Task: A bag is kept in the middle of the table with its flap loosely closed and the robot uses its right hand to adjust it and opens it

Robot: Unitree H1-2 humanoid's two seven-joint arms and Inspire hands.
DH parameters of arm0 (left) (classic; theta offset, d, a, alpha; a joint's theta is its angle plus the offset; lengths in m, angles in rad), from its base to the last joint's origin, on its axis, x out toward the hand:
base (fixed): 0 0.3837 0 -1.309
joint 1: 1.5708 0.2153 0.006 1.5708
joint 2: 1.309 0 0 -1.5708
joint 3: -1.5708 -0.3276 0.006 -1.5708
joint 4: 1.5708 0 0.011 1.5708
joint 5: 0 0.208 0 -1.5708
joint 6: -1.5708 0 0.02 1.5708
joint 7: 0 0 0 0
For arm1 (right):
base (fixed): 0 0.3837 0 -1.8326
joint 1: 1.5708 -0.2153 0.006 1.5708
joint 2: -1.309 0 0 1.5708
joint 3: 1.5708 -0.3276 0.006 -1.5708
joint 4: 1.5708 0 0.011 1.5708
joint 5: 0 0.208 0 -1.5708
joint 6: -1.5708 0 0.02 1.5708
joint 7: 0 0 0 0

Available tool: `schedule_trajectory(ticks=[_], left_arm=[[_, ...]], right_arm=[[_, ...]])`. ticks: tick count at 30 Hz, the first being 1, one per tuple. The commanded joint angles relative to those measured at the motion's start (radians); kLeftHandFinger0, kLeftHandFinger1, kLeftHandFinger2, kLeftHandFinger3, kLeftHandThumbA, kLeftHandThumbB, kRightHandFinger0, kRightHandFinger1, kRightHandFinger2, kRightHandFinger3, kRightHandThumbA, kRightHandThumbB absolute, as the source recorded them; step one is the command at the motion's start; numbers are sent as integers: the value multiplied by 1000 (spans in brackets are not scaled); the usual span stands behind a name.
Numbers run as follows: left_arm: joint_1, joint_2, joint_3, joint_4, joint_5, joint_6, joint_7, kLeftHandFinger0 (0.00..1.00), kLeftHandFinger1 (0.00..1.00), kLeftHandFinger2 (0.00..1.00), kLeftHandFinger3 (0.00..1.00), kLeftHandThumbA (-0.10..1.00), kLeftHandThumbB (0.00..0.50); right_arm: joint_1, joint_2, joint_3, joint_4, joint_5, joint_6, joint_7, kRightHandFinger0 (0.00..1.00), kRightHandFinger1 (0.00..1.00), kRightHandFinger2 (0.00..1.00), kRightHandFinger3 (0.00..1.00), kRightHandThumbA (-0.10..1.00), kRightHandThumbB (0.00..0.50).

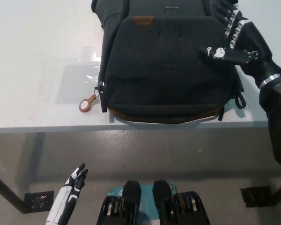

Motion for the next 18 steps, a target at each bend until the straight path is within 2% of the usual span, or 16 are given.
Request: schedule_trajectory(ticks=[1, 5, 8, 9, 10, 11, 12, 13, 14, 15, 16, 18], left_arm=[[-20, 21, 2, -18, 4, -24, -12, 1000, 1000, 1000, 1000, 1000, 316], [-21, 24, 2, -22, 9, -24, -9, 1000, 1000, 1000, 1000, 1000, 318], [-23, 21, 1, -26, 4, -15, -13, 1000, 1000, 1000, 1000, 1000, 328], [-25, 23, 1, -23, 0, -16, -16, 1000, 1000, 1000, 1000, 1000, 328], [-26, 24, 1, -21, 0, -16, -17, 1000, 1000, 1000, 1000, 1000, 327], [-27, 25, 2, -22, 0, -13, -18, 1000, 1000, 1000, 1000, 1000, 326], [-28, 26, 2, -22, 1, -12, -19, 1000, 1000, 1000, 1000, 1000, 325], [-32, 27, 2, -22, 3, -10, -20, 1000, 1000, 1000, 1000, 1000, 325], [-33, 28, 2, -22, 4, -11, -20, 1000, 1000, 1000, 1000, 1000, 327], [-36, 29, 2, -19, 5, -16, -21, 1000, 1000, 1000, 1000, 1000, 319], [-37, 30, 2, -18, 5, -17, -22, 1000, 1000, 1000, 1000, 1000, 316], [-39, 30, 3, -20, 4, -13, -24, 1000, 1000, 1000, 1000, 1000, 313]], right_arm=[[-60, 5, -2, 25, 43, -6, 62, 1000, 1000, 1000, 1000, 1000, 277], [-50, 16, 1, 57, 45, -28, 84, 1000, 1000, 1000, 1000, 1000, 300], [-29, 24, -16, 34, 72, 7, 82, 1000, 1000, 1000, 1000, 1000, 315], [-26, 30, -32, 31, 98, 26, 83, 1000, 1000, 1000, 1000, 954, 311], [-29, 39, -59, 39, 138, 54, 85, 795, 779, 757, 838, 593, 249], [-33, 49, -86, 47, 173, 74, 82, 517, 600, 698, 790, 483, 302], [-30, 52, -86, 36, 154, 68, 64, 184, 318, 473, 351, 153, 144], [-25, 58, -78, 15, 90, 41, 1, 40, 192, 412, 164, -49, 193], [-23, 58, -74, 9, 72, 35, -8, 2, 265, 530, 211, -98, 191], [-17, 52, -60, -9, 37, 21, -18, 5, 358, 629, 381, -100, 167], [-14, 49, -53, -17, 25, 16, -19, 25, 398, 648, 535, -100, 143], [-9, 44, -43, -30, 13, 5, -17, 42, 434, 673, 625, -100, 118]])
